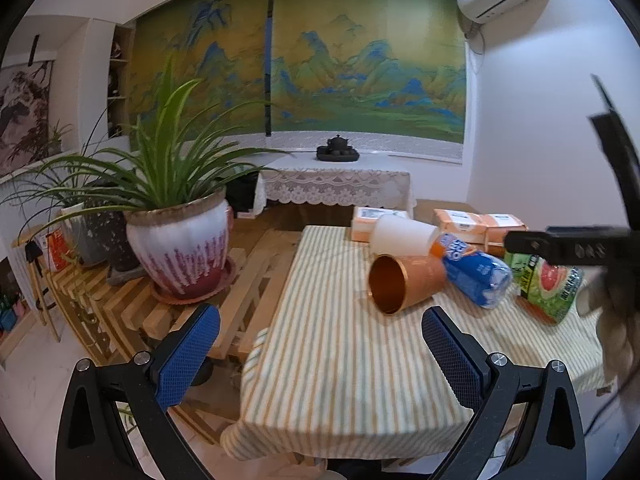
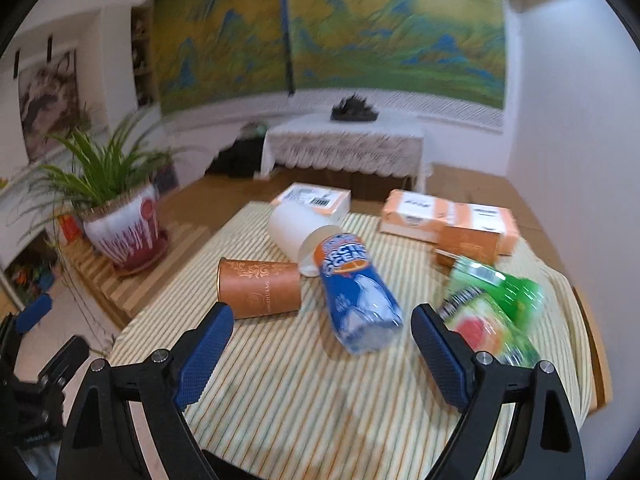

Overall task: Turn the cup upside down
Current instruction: 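Reach the right tool to the white plastic cup and close around it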

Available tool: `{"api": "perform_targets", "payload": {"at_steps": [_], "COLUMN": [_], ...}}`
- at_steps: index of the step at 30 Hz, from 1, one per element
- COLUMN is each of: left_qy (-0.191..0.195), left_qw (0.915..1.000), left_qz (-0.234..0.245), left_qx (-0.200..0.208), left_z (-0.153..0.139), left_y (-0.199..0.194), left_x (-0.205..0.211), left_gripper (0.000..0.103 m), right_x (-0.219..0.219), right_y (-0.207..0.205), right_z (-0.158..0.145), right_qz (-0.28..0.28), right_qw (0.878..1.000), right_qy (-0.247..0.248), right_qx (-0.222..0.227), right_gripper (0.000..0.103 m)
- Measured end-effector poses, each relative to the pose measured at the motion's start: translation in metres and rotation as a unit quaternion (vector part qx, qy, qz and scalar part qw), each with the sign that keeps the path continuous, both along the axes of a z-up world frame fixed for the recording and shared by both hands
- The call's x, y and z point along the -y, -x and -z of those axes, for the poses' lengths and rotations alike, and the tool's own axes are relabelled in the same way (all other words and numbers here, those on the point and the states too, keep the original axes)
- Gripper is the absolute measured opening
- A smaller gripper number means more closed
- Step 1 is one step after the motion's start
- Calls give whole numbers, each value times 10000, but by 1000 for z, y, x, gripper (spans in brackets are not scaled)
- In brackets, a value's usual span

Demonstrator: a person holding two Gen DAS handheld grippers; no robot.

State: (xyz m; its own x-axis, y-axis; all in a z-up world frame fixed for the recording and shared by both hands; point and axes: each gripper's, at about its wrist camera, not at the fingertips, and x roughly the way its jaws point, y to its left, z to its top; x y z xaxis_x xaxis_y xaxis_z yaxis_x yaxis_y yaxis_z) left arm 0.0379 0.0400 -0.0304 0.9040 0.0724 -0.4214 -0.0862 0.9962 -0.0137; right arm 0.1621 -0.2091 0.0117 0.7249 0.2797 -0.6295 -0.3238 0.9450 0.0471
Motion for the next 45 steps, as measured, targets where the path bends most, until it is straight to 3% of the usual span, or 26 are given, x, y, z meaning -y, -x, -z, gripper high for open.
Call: {"api": "perform_targets", "payload": {"at_steps": [6, 11, 19, 32, 35, 45], "left_qy": [121, 198, 310, 463, 443, 402], "left_qw": [9997, 9991, 9974, 9956, 9956, 9955], "left_qz": [-177, -345, -566, -679, -680, -708], "left_qx": [-121, -172, -306, -456, -464, -479], "left_z": [7, 12, 24, 37, 37, 35], "left_y": [-7, -11, -24, -42, -42, -37], "left_x": [-23, -43, -72, -89, -88, -87], "left_gripper": [102, 102, 102, 102, 102, 102], "right_x": [-46, -84, -112, -125, -130, -139], "right_y": [-65, -121, -194, -220, -220, -212], "right_z": [-5, 4, 34, 71, 75, 71], "right_qz": [-819, -923, -1045, -1255, -1288, -1373], "right_qw": [9927, 9812, 9640, 9426, 9401, 9411], "right_qy": [535, 1361, 1746, 2276, 2355, 2467], "right_qx": [-706, -1009, -1711, -2098, -2101, -1863], "right_gripper": [88, 88, 88, 86, 77, 76]}}
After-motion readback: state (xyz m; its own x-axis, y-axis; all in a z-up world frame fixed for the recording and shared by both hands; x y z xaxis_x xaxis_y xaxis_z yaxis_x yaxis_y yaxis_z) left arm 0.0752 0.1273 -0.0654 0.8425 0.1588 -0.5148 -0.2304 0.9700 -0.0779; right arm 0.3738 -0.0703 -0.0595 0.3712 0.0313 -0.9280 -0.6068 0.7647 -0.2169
